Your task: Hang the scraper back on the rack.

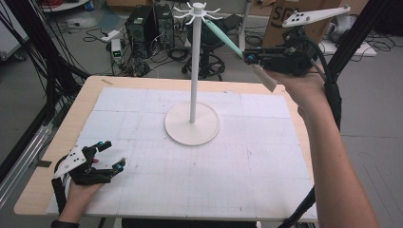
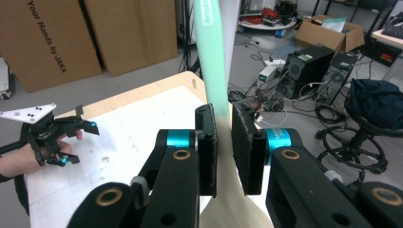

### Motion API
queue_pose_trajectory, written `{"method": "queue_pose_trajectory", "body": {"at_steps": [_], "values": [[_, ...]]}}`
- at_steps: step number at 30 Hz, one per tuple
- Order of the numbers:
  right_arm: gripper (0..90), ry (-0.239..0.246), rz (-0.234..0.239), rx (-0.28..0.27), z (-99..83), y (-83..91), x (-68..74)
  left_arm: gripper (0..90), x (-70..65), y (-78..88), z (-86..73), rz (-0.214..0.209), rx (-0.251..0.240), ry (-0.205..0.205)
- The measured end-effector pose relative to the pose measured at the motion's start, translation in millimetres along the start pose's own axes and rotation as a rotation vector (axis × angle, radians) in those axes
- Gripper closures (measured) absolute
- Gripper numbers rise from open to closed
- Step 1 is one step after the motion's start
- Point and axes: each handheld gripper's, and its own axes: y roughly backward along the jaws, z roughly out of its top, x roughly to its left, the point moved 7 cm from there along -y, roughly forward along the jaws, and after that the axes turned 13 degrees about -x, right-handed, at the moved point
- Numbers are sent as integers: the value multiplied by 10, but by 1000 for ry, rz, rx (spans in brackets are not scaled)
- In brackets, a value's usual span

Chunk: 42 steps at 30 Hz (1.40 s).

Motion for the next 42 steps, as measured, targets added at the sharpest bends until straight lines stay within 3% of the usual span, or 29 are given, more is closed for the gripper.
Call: {"method": "queue_pose_trajectory", "body": {"at_steps": [10,17,19,27,32,42], "values": [[809,-2,-21,12,-48,-51,-37,119,-1,-1,0,0,-1,-1],[786,3,-8,23,-86,-85,-25,119,-3,1,0,-2,-1,-2],[694,11,-14,4,-83,-76,-28,119,-3,0,0,-1,-2,-1],[493,42,-9,-29,-200,74,-37,119,-2,6,1,-4,1,-3],[404,45,-2,-67,-496,228,-23,119,0,4,0,-2,-1,-1],[287,-17,9,-126,-1477,511,8,119,2,5,0,1,1,0]]}}
